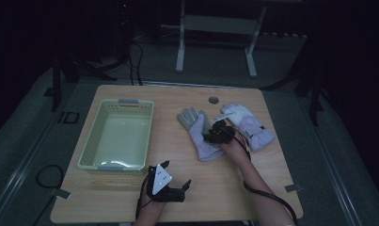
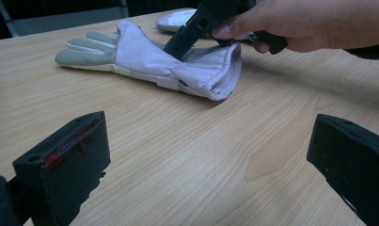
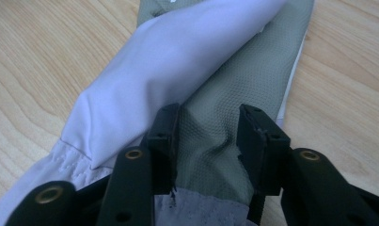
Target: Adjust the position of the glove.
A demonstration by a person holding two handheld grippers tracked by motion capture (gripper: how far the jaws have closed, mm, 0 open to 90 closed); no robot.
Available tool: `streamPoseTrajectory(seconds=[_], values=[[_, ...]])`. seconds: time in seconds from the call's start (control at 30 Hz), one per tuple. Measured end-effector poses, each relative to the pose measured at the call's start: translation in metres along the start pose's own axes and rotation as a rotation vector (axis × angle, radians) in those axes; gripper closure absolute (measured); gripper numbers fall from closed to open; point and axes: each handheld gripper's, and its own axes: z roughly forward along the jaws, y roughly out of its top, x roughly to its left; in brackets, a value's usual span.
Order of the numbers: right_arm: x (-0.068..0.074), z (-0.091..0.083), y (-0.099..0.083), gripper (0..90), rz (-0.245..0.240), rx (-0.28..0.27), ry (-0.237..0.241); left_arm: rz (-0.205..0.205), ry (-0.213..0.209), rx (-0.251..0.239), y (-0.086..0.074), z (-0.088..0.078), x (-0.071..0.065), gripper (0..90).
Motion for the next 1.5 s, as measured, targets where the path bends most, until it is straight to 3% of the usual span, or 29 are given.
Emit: streamPoseTrajectory(seconds=[0.2,0.27,0.33,0.43,0.53,0.57,0.7,0.83,0.97,1.07,1.3,1.5], values=[[0.002,0.0,-0.001,66.1,-0.016,0.003,-0.003,0.003,0.002,0.0,0.0,0.0,0.0,0.0],[0.004,0.0,-0.001,76.0,-0.014,0.004,-0.007,0.003,0.003,0.0,0.0,0.0,0.0,0.0],[0.006,0.0,0.0,83.3,0.007,0.002,-0.023,0.003,0.003,0.001,0.0,0.0,0.0,0.0],[0.011,-0.004,0.001,87.2,0.046,-0.02,-0.052,0.0,0.002,0.002,0.0,0.0,0.0,0.0],[0.014,-0.009,0.002,87.6,0.083,-0.043,-0.044,-0.001,0.002,0.002,0.0,0.0,0.0,0.0],[0.018,-0.016,0.004,88.1,0.137,-0.077,-0.042,0.0,0.002,0.002,0.0,0.0,0.0,0.0],[0.029,-0.034,0.008,88.1,0.208,-0.147,-0.053,0.001,0.003,0.001,0.0,0.0,0.0,0.0],[0.043,-0.051,0.012,88.1,0.257,-0.197,-0.06,0.002,0.004,0.0,0.0,0.0,0.0,0.0],[0.054,-0.063,0.013,88.1,0.28,-0.226,-0.095,0.001,0.005,0.0,0.0,0.0,0.0,0.0],[0.065,-0.074,0.009,88.1,0.325,-0.261,-0.124,0.002,0.004,0.0,0.0,0.0,0.0,0.0],[0.075,-0.071,0.0,88.1,0.352,-0.266,-0.142,0.004,0.003,-0.002,0.0,0.0,-0.001,0.0],[0.081,-0.054,-0.013,88.0,0.388,-0.242,-0.141,0.003,0.003,-0.003,0.0,0.0,0.0,0.0]])
